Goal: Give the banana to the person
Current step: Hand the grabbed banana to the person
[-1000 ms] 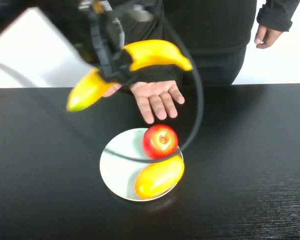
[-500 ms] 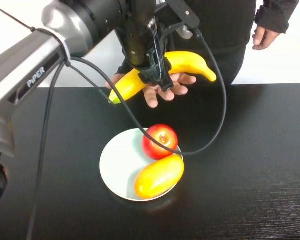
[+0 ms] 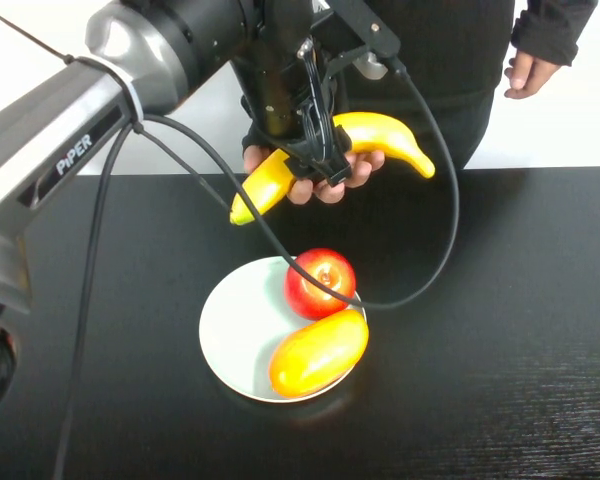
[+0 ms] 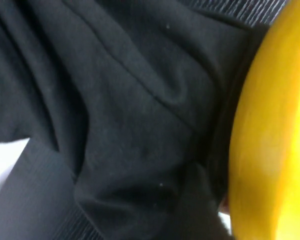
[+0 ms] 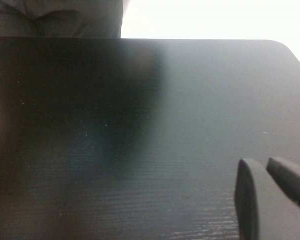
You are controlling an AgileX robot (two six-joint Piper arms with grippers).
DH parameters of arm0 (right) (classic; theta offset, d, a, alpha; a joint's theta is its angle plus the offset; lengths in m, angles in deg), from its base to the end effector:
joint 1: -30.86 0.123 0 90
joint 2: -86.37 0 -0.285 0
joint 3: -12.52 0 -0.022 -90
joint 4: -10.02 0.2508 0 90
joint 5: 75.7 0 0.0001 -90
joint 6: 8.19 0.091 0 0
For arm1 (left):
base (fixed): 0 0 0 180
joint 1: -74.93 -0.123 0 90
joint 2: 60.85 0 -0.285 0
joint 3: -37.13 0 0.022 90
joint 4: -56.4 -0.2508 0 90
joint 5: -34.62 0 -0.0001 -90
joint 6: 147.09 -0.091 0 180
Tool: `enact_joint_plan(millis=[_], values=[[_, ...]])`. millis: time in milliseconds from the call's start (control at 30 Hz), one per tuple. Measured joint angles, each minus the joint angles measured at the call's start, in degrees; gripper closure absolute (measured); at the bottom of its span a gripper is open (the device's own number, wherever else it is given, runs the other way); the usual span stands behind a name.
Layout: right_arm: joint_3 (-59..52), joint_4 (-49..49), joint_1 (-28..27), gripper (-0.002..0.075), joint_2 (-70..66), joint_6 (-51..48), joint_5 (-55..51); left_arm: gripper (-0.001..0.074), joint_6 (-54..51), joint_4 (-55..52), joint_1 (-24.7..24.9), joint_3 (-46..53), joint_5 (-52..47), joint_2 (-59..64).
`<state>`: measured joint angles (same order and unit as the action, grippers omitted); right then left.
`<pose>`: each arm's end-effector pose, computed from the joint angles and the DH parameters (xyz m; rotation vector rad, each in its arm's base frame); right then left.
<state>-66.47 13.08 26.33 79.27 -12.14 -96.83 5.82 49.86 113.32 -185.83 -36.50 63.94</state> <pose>0.0528 -0.0024 0.1703 0.0428 1.8706 -0.0497 0.3580 -0.2711 0.3339 1.4506 2.2291 0.0919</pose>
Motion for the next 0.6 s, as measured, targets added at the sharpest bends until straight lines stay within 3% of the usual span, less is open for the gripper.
enact_joint_plan(millis=[133,333,433,533,600], values=[[0.00,0.00,0.00,0.0735,0.00,0.00,0.00,0.0228,0.00,0.13,0.00,0.00,-0.14,-1.84],[0.00,0.00,0.00,0.0735,0.00,0.00,0.00,0.0243,3.51,0.28,0.52,4.79,0.64,-11.87],[0.00,0.00,0.00,0.0735,0.00,0.00,0.00,0.0352,6.80,0.58,0.59,14.45,4.14,-21.09],[0.00,0.00,0.00,0.0736,0.00,0.00,0.00,0.0557,9.00,0.13,0.21,26.13,9.11,-31.16],[0.00,0.00,0.00,0.0735,0.00,0.00,0.00,0.0654,10.14,0.02,-0.02,33.90,12.09,-37.33]])
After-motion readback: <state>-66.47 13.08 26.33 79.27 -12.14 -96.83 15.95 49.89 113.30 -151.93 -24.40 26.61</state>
